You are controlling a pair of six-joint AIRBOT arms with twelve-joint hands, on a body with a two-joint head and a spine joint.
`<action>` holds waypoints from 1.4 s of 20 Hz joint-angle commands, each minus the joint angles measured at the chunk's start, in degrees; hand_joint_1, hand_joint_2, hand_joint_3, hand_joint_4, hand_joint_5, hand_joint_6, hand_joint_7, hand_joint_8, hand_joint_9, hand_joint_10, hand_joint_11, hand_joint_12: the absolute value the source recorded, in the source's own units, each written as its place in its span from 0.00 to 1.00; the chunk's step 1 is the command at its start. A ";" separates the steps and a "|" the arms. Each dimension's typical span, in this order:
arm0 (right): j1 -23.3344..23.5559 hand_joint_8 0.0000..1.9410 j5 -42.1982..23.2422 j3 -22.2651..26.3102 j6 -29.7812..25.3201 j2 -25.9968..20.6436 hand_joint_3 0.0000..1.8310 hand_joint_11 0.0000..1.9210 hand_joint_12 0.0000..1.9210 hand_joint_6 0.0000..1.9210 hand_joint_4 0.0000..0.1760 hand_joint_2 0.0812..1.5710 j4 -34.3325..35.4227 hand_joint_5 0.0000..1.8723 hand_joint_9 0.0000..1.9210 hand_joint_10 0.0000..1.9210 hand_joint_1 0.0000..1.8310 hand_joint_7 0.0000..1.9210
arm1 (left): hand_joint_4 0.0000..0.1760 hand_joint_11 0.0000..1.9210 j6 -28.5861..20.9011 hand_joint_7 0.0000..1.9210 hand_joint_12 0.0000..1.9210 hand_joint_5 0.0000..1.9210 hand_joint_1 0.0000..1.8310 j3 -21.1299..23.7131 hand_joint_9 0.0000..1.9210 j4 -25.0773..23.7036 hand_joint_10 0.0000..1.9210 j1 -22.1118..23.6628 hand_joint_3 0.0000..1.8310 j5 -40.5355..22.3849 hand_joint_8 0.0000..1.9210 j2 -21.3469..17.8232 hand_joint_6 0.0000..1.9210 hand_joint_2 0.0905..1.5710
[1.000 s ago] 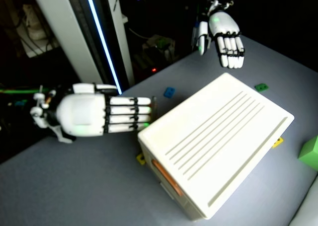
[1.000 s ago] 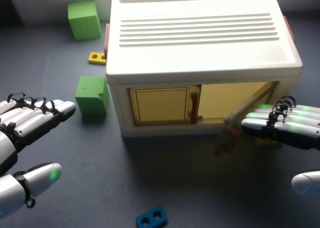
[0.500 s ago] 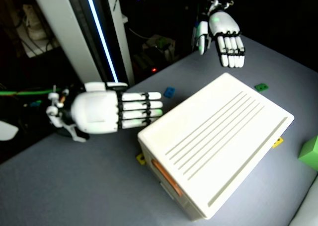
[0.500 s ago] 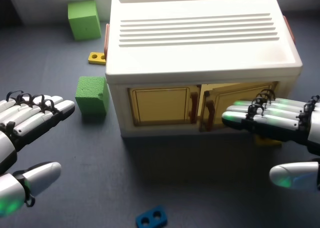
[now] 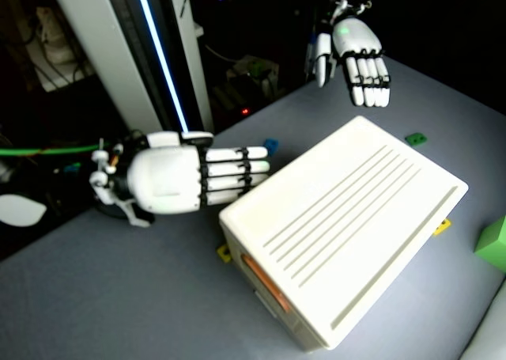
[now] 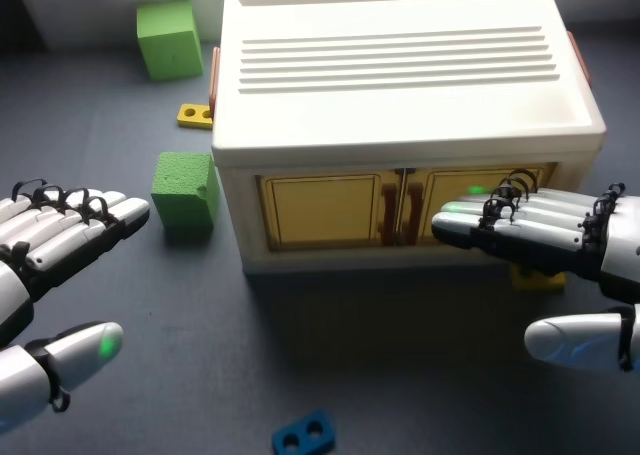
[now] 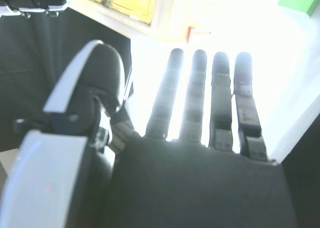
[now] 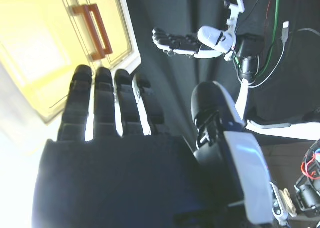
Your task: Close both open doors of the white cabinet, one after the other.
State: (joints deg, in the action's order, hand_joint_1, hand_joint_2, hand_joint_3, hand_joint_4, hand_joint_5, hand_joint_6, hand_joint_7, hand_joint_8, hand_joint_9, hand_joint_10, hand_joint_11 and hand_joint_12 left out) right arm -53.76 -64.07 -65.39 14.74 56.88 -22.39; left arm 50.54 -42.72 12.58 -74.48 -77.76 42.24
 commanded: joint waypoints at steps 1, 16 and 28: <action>0.05 0.00 -6.87 0.19 -1.33 -0.09 0.00 0.00 0.00 0.00 0.00 0.98 0.83 0.01 0.00 0.00 0.03 0.00 | 0.00 0.00 -0.14 0.04 0.23 0.04 0.00 0.25 0.05 -0.15 0.00 -0.02 0.00 -7.45 0.00 0.01 0.00 0.94; -15.65 0.00 -17.47 3.53 0.56 -9.69 0.00 0.01 0.00 0.00 0.00 0.94 18.16 0.01 0.00 0.00 0.00 0.00 | 0.00 0.00 0.17 0.02 0.19 0.03 0.01 -0.67 0.02 3.83 0.00 -0.55 0.00 -11.21 0.00 0.14 0.00 0.94; -16.71 0.00 -36.92 2.49 4.59 -10.46 0.00 0.07 0.03 0.01 0.08 0.94 34.12 0.11 0.06 0.01 0.25 0.07 | 0.14 0.00 -0.50 0.00 0.00 0.00 0.20 -4.95 0.00 7.03 0.00 6.39 0.00 -21.46 0.00 1.50 0.00 0.96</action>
State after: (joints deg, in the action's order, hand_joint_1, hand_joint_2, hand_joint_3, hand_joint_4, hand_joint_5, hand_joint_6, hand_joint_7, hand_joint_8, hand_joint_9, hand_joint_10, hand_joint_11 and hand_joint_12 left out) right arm -70.59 -93.71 -62.89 19.62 46.57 10.28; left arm 50.04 -47.40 19.97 -68.34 -92.03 43.77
